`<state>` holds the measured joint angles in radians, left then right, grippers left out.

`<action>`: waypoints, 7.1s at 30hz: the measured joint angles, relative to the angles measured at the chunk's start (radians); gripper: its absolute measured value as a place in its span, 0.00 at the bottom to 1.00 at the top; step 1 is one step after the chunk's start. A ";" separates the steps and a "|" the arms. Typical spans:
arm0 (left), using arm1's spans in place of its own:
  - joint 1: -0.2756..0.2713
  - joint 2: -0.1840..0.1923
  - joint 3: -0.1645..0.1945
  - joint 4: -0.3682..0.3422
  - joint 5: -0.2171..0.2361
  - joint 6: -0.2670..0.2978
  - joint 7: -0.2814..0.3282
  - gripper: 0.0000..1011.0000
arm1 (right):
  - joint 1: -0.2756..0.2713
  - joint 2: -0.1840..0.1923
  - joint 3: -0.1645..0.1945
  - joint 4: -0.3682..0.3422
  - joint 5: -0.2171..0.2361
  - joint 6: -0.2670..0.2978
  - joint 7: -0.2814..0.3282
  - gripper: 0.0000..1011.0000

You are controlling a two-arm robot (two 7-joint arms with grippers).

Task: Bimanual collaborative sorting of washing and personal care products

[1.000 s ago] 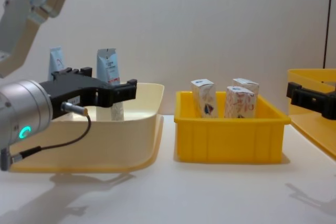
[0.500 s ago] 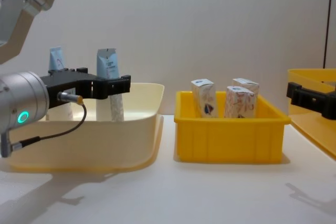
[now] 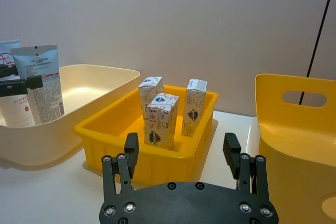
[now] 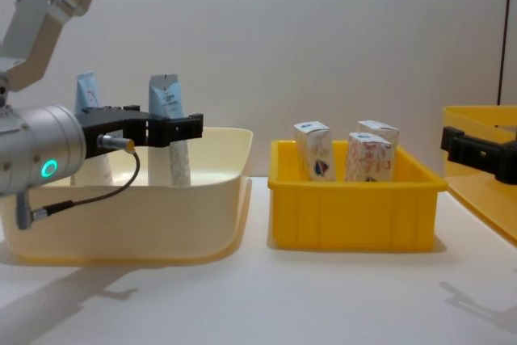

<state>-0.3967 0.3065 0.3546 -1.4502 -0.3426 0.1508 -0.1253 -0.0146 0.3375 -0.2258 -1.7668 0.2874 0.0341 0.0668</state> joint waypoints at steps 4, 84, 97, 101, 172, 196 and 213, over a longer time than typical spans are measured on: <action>-0.019 -0.010 0.003 0.027 0.003 0.001 -0.007 0.99 | 0.000 0.000 0.000 0.000 0.000 0.000 0.000 0.99; -0.140 -0.025 0.018 0.008 -0.184 -0.116 -0.412 0.22 | 0.000 0.000 0.000 0.000 0.000 0.000 0.000 0.99; -0.179 -0.059 0.087 0.042 -0.194 -0.097 -0.444 0.22 | 0.000 0.000 0.000 0.000 0.000 0.000 0.000 0.99; -0.187 -0.061 0.102 0.049 -0.185 -0.096 -0.444 0.22 | 0.000 0.000 0.000 0.000 0.000 0.000 0.000 0.99; -0.216 -0.066 0.154 0.072 -0.155 -0.097 -0.441 0.23 | 0.354 -0.062 -0.140 0.300 0.049 -0.083 0.315 0.71; -0.216 -0.066 0.154 0.072 -0.155 -0.097 -0.441 0.94 | 0.348 -0.046 -0.106 0.297 -0.013 -0.078 0.241 0.57; -0.216 -0.066 0.154 0.072 -0.155 -0.097 -0.441 0.99 | 0.361 -0.017 -0.002 0.317 -0.096 -0.149 0.105 0.47</action>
<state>-0.6125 0.2401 0.5084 -1.3779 -0.4975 0.0538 -0.5667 0.3463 0.3208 -0.2279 -1.4494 0.1912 -0.1149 0.1714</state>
